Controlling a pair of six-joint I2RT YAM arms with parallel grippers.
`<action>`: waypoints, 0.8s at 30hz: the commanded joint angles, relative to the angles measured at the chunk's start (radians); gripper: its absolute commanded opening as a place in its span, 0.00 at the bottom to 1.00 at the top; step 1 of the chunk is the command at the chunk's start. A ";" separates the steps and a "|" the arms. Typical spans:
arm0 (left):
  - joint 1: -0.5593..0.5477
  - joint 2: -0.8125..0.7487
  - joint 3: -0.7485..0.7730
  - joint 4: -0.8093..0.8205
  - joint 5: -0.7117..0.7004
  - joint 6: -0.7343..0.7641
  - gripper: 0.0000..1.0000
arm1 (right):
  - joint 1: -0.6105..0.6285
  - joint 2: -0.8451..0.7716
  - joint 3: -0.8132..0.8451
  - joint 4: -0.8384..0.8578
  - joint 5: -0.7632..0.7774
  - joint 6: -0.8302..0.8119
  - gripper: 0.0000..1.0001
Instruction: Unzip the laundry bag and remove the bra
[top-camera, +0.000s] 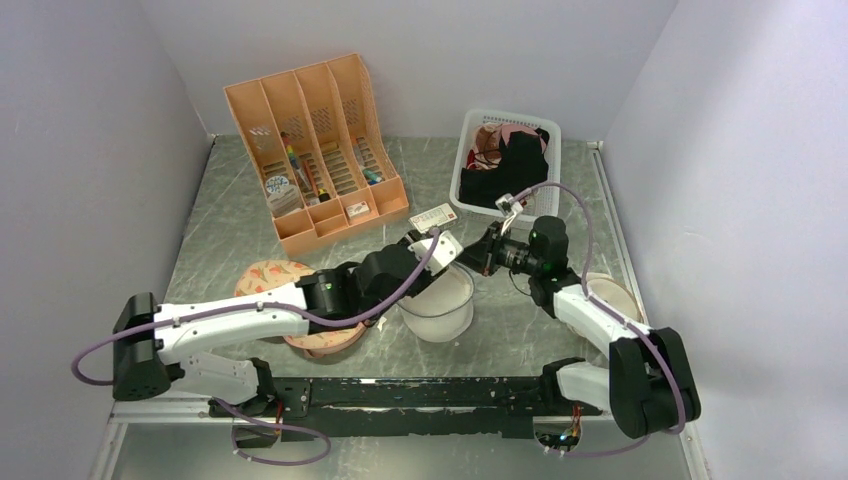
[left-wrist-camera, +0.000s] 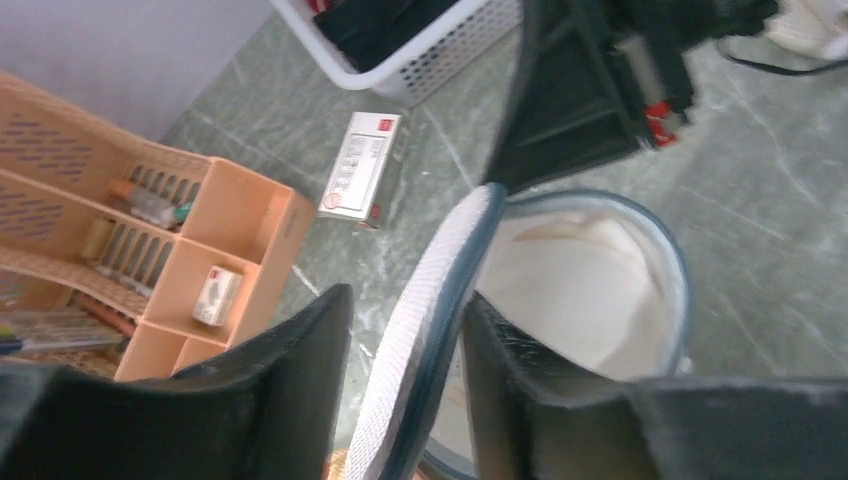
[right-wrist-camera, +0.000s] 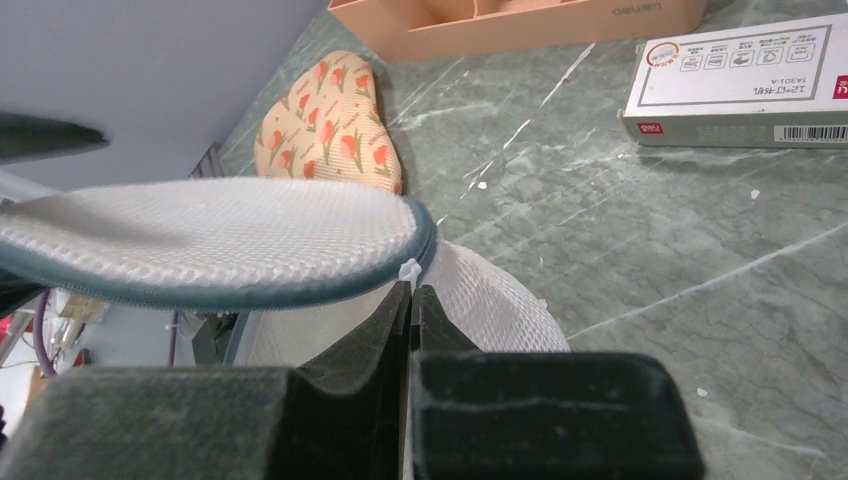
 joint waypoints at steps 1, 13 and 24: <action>-0.004 0.078 0.074 0.001 -0.193 -0.003 0.64 | -0.010 -0.072 -0.023 0.021 -0.024 0.009 0.00; -0.004 0.187 0.132 -0.085 -0.084 -0.008 0.80 | 0.024 -0.183 0.005 -0.117 -0.029 -0.016 0.00; -0.009 0.071 0.080 -0.020 0.010 0.035 0.17 | 0.040 -0.177 -0.005 -0.123 0.018 -0.045 0.00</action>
